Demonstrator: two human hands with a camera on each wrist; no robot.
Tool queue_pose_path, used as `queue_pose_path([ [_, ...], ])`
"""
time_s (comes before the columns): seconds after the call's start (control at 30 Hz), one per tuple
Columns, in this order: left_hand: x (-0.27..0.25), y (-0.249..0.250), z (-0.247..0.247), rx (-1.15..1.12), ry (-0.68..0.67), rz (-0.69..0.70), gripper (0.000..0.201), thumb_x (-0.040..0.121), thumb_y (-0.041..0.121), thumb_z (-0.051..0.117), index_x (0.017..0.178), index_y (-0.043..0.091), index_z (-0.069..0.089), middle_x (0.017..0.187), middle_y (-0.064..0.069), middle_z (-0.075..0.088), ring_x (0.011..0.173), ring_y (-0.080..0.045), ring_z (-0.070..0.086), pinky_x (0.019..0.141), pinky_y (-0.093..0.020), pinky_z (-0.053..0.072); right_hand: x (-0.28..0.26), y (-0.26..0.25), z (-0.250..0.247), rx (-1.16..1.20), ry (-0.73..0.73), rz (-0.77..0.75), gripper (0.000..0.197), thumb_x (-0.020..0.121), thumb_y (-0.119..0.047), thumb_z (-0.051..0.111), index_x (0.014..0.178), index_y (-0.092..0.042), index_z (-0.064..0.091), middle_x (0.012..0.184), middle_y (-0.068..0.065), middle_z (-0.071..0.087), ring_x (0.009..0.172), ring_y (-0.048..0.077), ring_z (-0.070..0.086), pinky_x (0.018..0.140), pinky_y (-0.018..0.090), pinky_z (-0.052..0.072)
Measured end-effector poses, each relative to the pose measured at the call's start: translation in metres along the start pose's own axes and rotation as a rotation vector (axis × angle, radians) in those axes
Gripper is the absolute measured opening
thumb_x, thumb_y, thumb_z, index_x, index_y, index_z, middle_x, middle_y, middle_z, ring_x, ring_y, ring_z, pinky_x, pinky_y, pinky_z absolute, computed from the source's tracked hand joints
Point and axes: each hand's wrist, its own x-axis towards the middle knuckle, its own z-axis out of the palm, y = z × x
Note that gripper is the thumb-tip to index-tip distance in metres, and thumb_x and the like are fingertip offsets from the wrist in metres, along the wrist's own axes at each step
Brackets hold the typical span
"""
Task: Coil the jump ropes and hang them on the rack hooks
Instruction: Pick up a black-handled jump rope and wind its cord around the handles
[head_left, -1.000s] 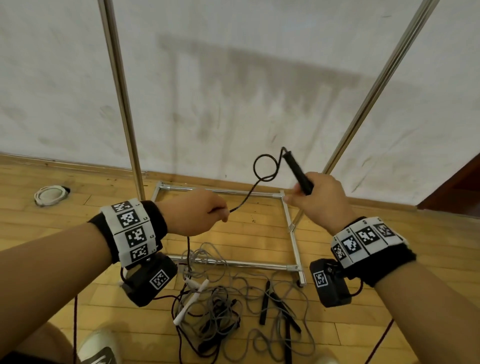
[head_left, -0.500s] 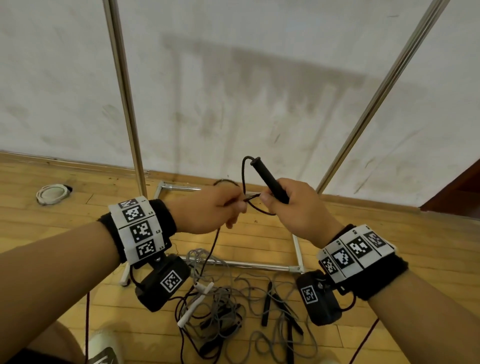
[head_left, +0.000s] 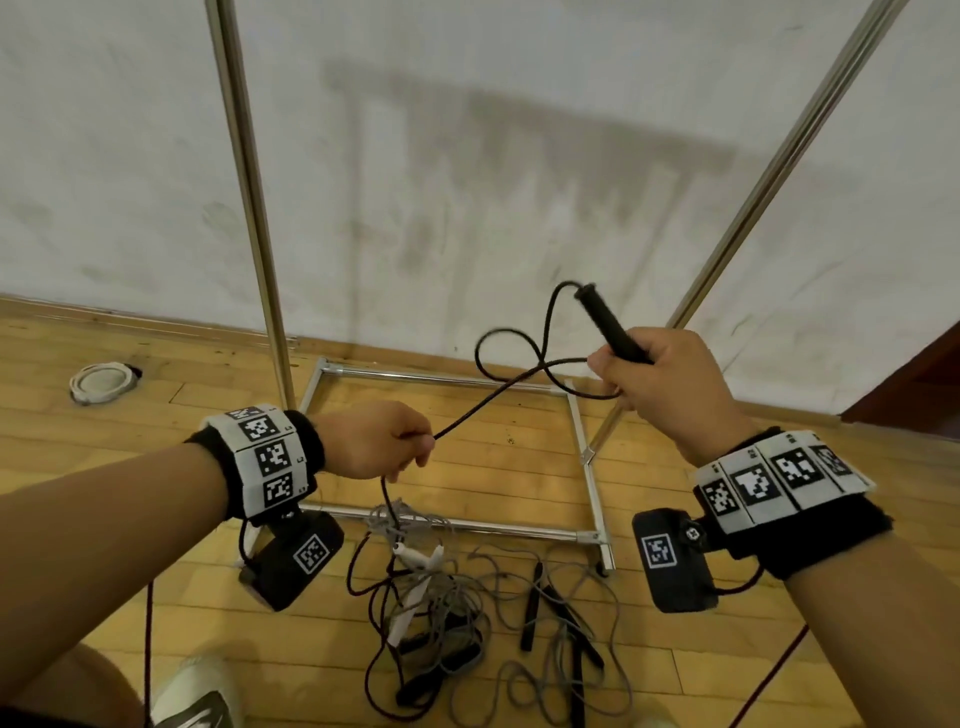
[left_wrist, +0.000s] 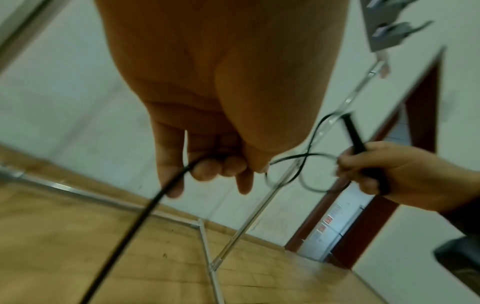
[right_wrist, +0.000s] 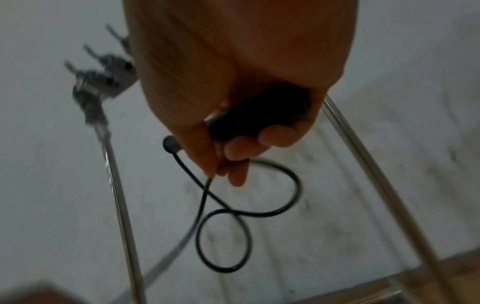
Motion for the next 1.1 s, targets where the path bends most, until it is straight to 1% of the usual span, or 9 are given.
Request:
queue_pose_path([
  [0.1, -0.002, 0.010, -0.004, 0.115, 0.088, 0.034, 0.030, 0.105, 0.035, 0.042, 0.089, 0.027, 0.067, 0.072, 0.009, 0.060, 0.063, -0.006, 0.054, 0.063, -0.025, 0.043, -0.004, 0.017, -0.001, -0.246, -0.107, 0.033, 0.003, 0.079, -0.026, 0.073, 0.078, -0.024, 0.074, 0.061, -0.001, 0.066, 0.059, 0.014, 0.064, 0.059, 0.034, 0.054],
  [0.17, -0.004, 0.021, -0.005, 0.163, 0.111, 0.072, 0.030, 0.105, 0.035, 0.042, 0.092, 0.027, 0.068, 0.071, 0.013, 0.058, 0.063, -0.003, 0.052, 0.063, -0.025, 0.041, -0.009, 0.021, 0.006, -0.366, -0.153, -0.002, 0.018, 0.078, -0.021, 0.074, 0.094, -0.029, 0.073, 0.073, -0.014, 0.063, 0.069, 0.005, 0.060, 0.060, 0.025, 0.050],
  [0.3, -0.006, 0.046, -0.006, 0.169, 0.152, 0.175, 0.030, 0.104, 0.038, 0.042, 0.097, 0.026, 0.068, 0.076, 0.010, 0.062, 0.069, -0.009, 0.058, 0.067, -0.030, 0.048, -0.017, 0.011, 0.024, -0.231, -0.227, -0.170, 0.031, 0.083, -0.027, 0.074, 0.108, -0.038, 0.060, 0.091, -0.024, 0.054, 0.083, -0.002, 0.053, 0.070, 0.008, 0.034],
  [0.4, -0.007, 0.059, -0.012, 0.116, 0.258, 0.275, 0.029, 0.103, 0.036, 0.046, 0.093, 0.023, 0.070, 0.062, 0.012, 0.056, 0.060, 0.003, 0.054, 0.055, -0.015, 0.038, -0.027, 0.001, 0.038, -0.096, -0.308, -0.231, 0.018, 0.088, -0.031, 0.069, 0.104, -0.023, 0.068, 0.078, -0.011, 0.062, 0.070, 0.006, 0.058, 0.064, 0.022, 0.044],
  [0.5, -0.011, 0.064, -0.019, 0.049, 0.355, 0.323, 0.028, 0.102, 0.036, 0.048, 0.090, 0.026, 0.072, 0.062, 0.006, 0.057, 0.057, -0.004, 0.054, 0.055, -0.015, 0.041, -0.030, -0.006, 0.045, 0.083, -0.303, -0.153, 0.014, 0.092, -0.027, 0.065, 0.099, -0.015, 0.069, 0.055, -0.013, 0.051, 0.049, 0.006, 0.049, 0.051, 0.032, 0.043],
  [0.6, -0.013, 0.063, -0.020, -0.038, 0.328, 0.332, 0.025, 0.102, 0.038, 0.047, 0.085, 0.036, 0.066, 0.067, 0.005, 0.062, 0.055, -0.009, 0.054, 0.052, -0.020, 0.043, -0.031, -0.012, 0.046, 0.139, -0.338, -0.156, 0.009, 0.093, -0.025, 0.064, 0.100, -0.027, 0.069, 0.058, -0.012, 0.055, 0.052, 0.007, 0.051, 0.054, 0.032, 0.048],
  [0.67, -0.012, 0.062, -0.018, -0.058, 0.315, 0.327, 0.027, 0.103, 0.038, 0.045, 0.082, 0.037, 0.062, 0.067, 0.013, 0.063, 0.057, -0.005, 0.057, 0.052, -0.018, 0.044, -0.031, -0.016, 0.046, 0.088, -0.339, -0.157, 0.005, 0.093, -0.024, 0.065, 0.089, -0.021, 0.067, 0.064, 0.000, 0.060, 0.051, 0.006, 0.049, 0.055, 0.030, 0.044],
  [0.8, -0.007, 0.051, -0.011, -0.094, 0.133, 0.285, 0.027, 0.104, 0.038, 0.043, 0.086, 0.030, 0.062, 0.081, 0.010, 0.068, 0.076, -0.010, 0.065, 0.074, -0.033, 0.055, -0.024, -0.022, 0.043, 0.069, -0.314, -0.102, 0.019, 0.089, -0.026, 0.068, 0.079, -0.011, 0.064, 0.058, -0.006, 0.056, 0.049, 0.008, 0.048, 0.056, 0.031, 0.044],
  [1.1, 0.003, 0.018, 0.024, -0.016, -0.117, 0.097, 0.023, 0.106, 0.026, 0.040, 0.097, 0.028, 0.061, 0.102, 0.012, 0.067, 0.099, -0.005, 0.060, 0.099, -0.035, 0.047, -0.007, -0.020, 0.017, 0.185, -0.050, -0.080, 0.028, 0.090, -0.031, 0.066, 0.083, -0.005, 0.062, 0.061, 0.010, 0.050, 0.051, 0.022, 0.045, 0.051, 0.041, 0.044],
])
